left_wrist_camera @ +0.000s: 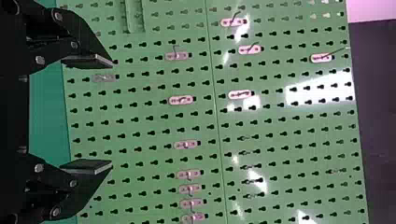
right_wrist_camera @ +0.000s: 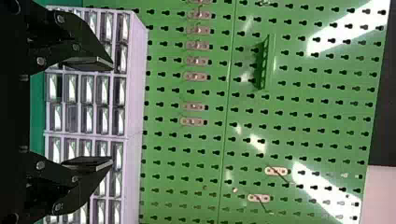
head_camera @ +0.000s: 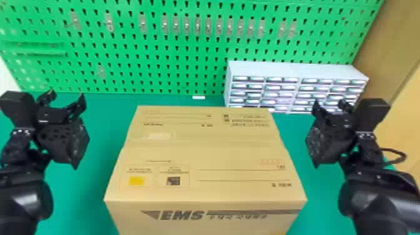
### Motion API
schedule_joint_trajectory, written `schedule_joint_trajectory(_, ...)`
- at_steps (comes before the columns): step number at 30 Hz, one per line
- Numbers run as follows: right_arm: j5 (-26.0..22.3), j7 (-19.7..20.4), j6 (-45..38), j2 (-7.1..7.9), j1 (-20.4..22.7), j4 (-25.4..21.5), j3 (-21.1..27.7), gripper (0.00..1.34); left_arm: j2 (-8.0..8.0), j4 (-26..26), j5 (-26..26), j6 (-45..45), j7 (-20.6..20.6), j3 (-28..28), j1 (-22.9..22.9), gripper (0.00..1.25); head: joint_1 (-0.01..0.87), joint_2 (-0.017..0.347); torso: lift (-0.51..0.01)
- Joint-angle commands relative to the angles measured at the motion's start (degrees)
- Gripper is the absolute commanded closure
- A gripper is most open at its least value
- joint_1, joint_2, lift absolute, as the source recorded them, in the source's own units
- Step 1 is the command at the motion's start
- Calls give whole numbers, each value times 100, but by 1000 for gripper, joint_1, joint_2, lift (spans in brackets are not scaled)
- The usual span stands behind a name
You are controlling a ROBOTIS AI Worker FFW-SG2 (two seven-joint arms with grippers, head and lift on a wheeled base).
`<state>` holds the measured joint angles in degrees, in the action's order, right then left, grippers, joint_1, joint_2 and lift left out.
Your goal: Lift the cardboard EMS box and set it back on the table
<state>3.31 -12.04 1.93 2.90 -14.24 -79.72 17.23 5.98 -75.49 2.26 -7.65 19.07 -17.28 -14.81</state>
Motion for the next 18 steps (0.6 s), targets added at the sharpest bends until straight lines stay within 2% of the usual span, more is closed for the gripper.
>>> schedule_joint_trajectory(1,-15,0,0,-9,0,0,-1,536,0,-1,-6,0,0,-3,4,489,678,-15,-8)
schedule_joint_trajectory(18,-32,0,0,-26,0,0,-18,536,0,-1,3,0,0,14,4,489,678,-15,-42)
